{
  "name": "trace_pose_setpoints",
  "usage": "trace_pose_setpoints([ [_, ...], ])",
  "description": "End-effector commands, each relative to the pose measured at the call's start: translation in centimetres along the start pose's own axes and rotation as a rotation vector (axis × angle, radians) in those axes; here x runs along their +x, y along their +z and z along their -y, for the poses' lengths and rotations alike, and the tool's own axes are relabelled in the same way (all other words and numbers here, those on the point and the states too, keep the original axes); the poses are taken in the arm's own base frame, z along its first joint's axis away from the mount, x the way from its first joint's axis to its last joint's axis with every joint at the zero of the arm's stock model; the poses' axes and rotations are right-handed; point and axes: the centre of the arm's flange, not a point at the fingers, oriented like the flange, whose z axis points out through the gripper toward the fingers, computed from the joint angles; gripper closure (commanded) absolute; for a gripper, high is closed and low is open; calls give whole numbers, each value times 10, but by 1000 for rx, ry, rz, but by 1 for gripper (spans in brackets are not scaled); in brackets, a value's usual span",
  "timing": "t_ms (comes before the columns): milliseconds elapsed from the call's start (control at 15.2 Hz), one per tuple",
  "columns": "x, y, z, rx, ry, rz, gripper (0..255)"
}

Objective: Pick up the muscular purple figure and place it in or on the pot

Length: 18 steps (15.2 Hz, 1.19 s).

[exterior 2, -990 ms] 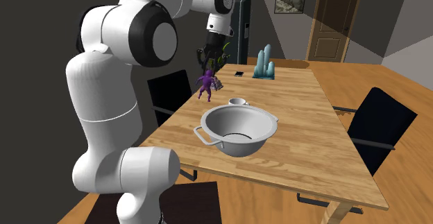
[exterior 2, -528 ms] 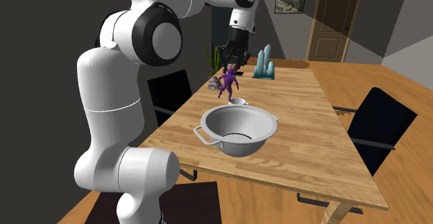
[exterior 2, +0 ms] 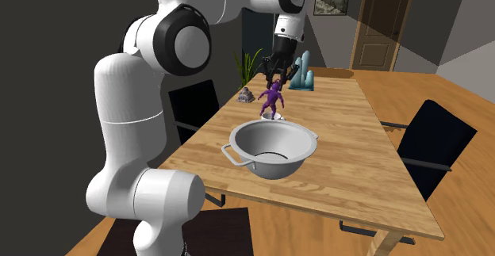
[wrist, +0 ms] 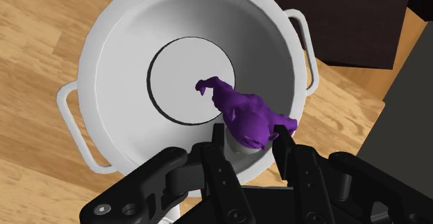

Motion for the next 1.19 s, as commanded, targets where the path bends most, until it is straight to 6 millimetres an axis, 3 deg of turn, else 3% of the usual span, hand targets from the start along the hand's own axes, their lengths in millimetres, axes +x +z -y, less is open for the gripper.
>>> trace_pose_setpoints([
  [0,1,10,-3,0,0,0,255],
  [990,9,87,-22,0,0,0,255],
  [1122,9,87,-22,0,0,0,255],
])
